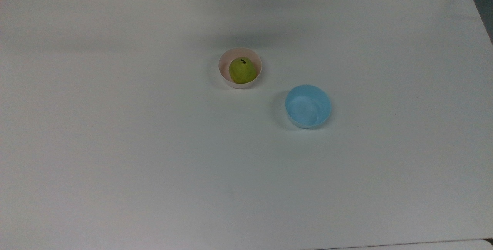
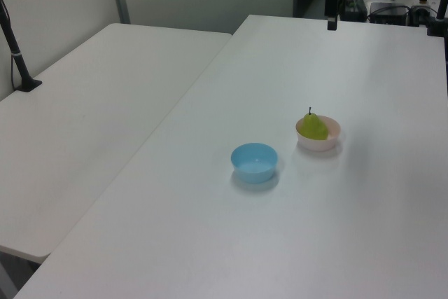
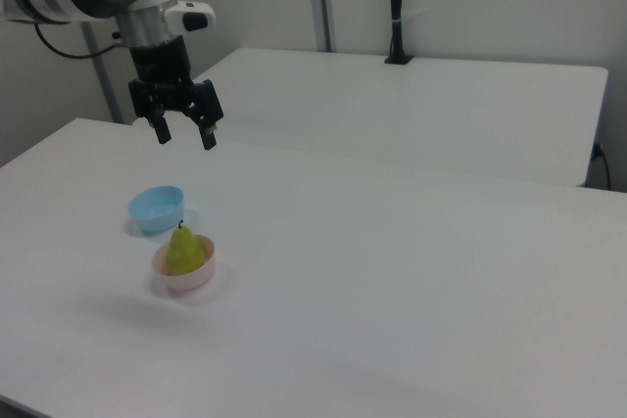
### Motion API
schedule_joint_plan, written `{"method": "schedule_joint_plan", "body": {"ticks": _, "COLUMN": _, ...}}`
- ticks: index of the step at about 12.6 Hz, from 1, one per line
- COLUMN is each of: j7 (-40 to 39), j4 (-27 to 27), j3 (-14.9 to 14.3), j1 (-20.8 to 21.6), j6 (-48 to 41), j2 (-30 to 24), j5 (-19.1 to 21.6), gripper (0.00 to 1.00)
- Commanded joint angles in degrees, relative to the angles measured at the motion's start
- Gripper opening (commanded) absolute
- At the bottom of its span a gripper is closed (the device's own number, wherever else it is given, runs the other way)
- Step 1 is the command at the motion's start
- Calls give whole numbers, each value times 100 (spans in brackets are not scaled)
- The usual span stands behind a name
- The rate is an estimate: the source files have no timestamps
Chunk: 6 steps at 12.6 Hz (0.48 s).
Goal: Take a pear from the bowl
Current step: 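Move the open gripper toward the pink bowl holding the green pear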
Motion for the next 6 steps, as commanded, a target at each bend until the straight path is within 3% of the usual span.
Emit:
{"method": "schedule_joint_plan", "body": {"ticks": 1, "j7": -14, "j4": -175, "j3": -52, "j1": 107, "j6": 74, "j2": -103, "j5": -53, "gripper": 100}}
{"method": "schedule_joint_plan", "body": {"ticks": 6, "j7": -128, "j4": -465, "j3": -35, "j1": 309, "j6": 345, "j2": -50, "j5": -27, "gripper": 100}}
